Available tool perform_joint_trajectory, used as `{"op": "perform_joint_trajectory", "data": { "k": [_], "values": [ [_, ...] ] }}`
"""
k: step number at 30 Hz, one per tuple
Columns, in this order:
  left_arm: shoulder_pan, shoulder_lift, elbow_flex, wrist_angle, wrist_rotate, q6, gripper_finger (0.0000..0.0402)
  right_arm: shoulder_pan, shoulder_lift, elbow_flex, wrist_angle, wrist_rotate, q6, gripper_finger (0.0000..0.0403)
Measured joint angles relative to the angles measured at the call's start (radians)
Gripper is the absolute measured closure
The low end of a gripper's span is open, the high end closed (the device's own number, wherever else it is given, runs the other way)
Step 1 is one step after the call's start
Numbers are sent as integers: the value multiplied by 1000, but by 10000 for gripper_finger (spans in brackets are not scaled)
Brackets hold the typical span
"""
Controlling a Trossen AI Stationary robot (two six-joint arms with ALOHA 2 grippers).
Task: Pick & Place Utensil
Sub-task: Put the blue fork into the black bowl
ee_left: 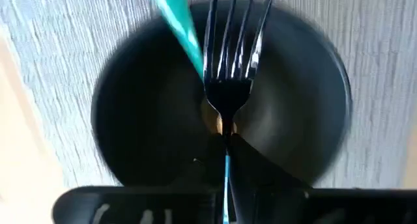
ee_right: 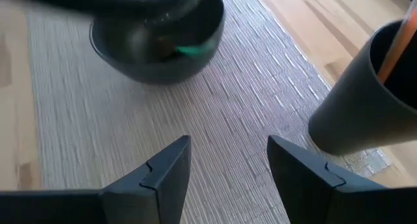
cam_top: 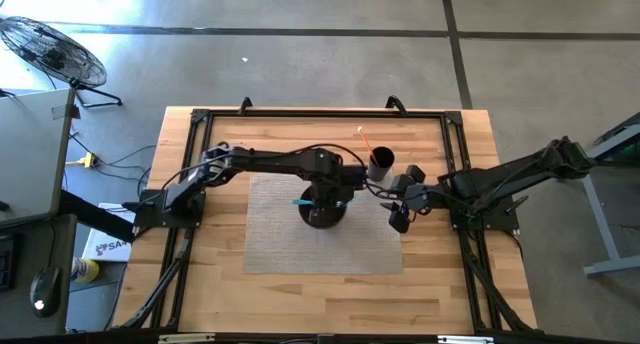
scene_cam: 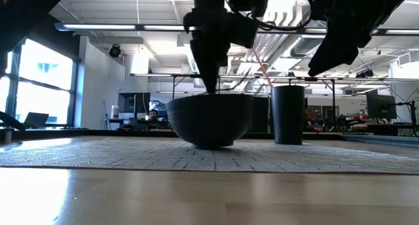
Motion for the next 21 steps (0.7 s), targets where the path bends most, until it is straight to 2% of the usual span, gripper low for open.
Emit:
{"op": "perform_joint_trajectory", "data": {
  "k": [14, 21],
  "values": [
    [0, 18, 0, 23, 2, 17, 401, 0, 0, -3, 11, 3, 6, 206],
    [0, 16, 0, -50, 1, 35, 401, 0, 0, -3, 11, 0, 6, 206]
  ]
}}
